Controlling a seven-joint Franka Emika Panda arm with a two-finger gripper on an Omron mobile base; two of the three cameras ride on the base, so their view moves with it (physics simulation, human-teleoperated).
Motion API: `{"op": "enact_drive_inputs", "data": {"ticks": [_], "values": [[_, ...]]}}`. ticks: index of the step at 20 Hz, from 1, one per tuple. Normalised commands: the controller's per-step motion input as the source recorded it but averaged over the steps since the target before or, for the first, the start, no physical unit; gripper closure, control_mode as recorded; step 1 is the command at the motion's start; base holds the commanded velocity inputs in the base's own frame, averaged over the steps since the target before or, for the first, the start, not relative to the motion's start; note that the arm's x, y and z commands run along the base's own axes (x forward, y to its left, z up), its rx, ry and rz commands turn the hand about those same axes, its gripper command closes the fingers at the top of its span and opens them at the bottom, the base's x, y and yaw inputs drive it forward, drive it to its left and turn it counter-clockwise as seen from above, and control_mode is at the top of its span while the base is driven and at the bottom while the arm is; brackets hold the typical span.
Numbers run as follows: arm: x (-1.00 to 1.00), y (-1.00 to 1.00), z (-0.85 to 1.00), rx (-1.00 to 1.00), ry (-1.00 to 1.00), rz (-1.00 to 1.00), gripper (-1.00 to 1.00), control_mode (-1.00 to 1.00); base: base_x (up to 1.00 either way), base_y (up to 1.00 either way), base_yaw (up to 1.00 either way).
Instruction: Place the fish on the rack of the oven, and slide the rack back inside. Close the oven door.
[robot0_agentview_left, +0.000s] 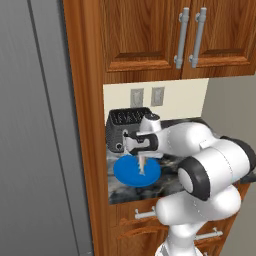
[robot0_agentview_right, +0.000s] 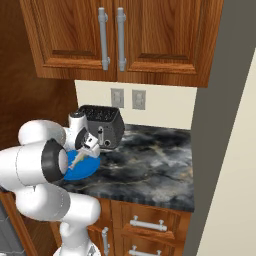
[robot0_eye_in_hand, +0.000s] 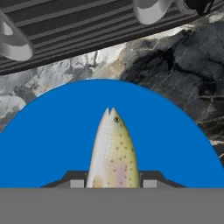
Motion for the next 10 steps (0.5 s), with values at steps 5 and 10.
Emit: {"op": "enact_drive_inputs", "data": {"ticks": [5,10], "values": [[-0.46,-0.48,0.85,0.04,-0.21,0.00,1.00,-1.00,0.00,0.00,0.00],[-0.83,-0.41,0.68,0.01,-0.31,0.03,1.00,-1.00,0.00,0.00,0.00]]}}
